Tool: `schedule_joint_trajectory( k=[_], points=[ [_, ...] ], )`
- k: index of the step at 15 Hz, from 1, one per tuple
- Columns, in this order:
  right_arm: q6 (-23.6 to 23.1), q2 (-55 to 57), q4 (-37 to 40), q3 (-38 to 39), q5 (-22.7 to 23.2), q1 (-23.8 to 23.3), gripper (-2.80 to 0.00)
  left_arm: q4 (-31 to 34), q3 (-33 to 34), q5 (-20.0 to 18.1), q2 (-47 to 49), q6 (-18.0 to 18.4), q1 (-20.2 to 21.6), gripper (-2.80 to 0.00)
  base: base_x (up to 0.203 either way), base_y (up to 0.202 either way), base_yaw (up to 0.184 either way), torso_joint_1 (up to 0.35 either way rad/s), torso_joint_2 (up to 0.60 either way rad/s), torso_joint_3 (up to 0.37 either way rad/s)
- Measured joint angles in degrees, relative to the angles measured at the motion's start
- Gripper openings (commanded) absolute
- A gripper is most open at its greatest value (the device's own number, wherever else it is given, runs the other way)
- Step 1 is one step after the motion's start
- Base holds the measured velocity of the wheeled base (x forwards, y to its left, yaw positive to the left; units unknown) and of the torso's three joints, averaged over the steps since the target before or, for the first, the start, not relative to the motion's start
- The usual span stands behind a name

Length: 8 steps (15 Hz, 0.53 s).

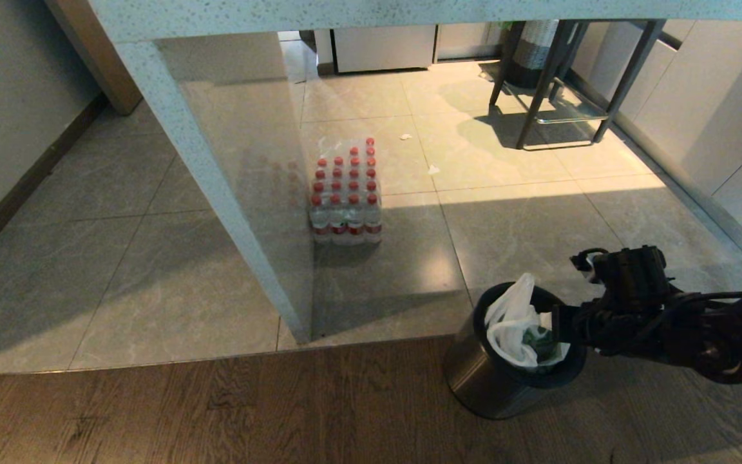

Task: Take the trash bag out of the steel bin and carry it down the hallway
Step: Place the outer trash can on the ground

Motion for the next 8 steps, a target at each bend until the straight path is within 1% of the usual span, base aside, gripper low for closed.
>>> schedule_joint_trajectory(
  k=[1, 3, 4, 6, 8],
  points=[
    [-0.48, -0.04, 0.19, -0.03, -0.17, -1.04, 0.00, 0.01, 0.00, 0.00, 0.00, -0.01, 0.00, -2.80, 0.000, 0.000, 0.000, 0.000, 0.00, 0.000],
    [-2.24, -0.28, 1.59, 0.75, -2.11, -3.70, 0.00, 0.00, 0.00, 0.02, 0.00, 0.00, 0.00, -2.80, 0.000, 0.000, 0.000, 0.000, 0.00, 0.000],
    [-2.41, -0.55, 1.93, 1.03, -2.83, -4.63, 0.00, 0.00, 0.00, 0.00, 0.00, 0.02, 0.00, -2.80, 0.000, 0.000, 0.000, 0.000, 0.00, 0.000],
    [-2.69, -2.22, 2.37, 2.04, -2.87, -5.33, 0.00, 0.00, 0.00, 0.02, 0.00, -0.02, 0.00, -2.80, 0.000, 0.000, 0.000, 0.000, 0.00, 0.000],
    [-3.87, -4.29, 6.48, 5.32, -2.57, -5.35, 0.00, 0.00, 0.00, -0.02, 0.00, 0.00, 0.00, -2.80, 0.000, 0.000, 0.000, 0.000, 0.00, 0.000]
  ],
)
